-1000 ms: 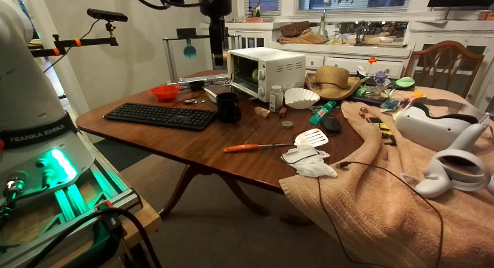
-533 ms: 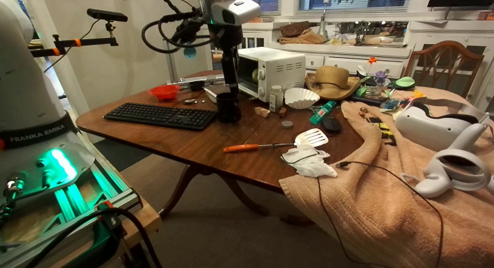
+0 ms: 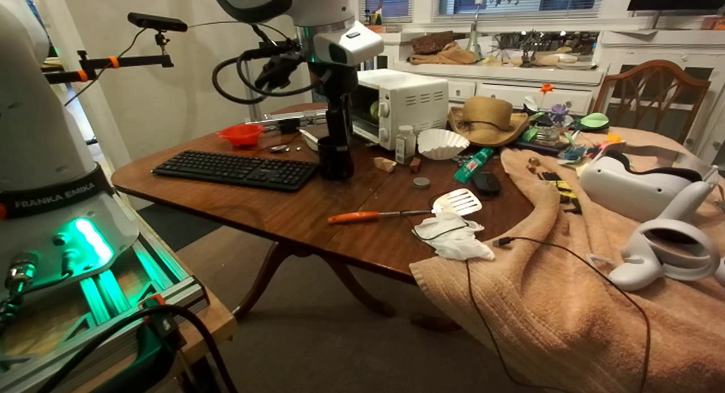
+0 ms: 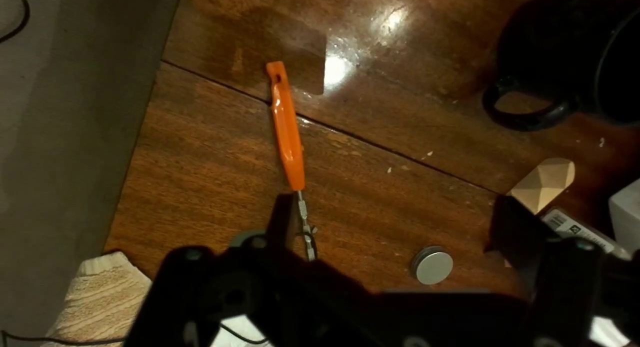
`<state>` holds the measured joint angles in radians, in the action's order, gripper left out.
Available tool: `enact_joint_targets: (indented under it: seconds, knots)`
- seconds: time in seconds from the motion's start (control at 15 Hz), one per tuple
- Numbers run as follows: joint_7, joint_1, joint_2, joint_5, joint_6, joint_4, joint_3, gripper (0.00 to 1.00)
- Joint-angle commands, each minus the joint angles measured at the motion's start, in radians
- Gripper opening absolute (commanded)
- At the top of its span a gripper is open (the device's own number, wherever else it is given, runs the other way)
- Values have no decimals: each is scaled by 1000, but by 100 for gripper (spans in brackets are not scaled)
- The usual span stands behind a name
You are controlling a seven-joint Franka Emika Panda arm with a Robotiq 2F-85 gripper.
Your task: Use the spatula to push the green ball further into the microwave
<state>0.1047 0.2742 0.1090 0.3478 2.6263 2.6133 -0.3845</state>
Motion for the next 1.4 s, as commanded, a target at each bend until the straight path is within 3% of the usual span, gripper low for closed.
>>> enact_joint_targets:
  seconds: [0.0, 0.27, 1.07, 1.33]
  knots:
    - [36, 1, -30, 33, 8, -9, 7, 100]
    - [114, 4, -132, 82, 19, -35, 2, 100]
    - [522, 49, -405, 488, 59, -183, 55, 100]
    - [550, 59, -449, 489, 79, -197, 50, 100]
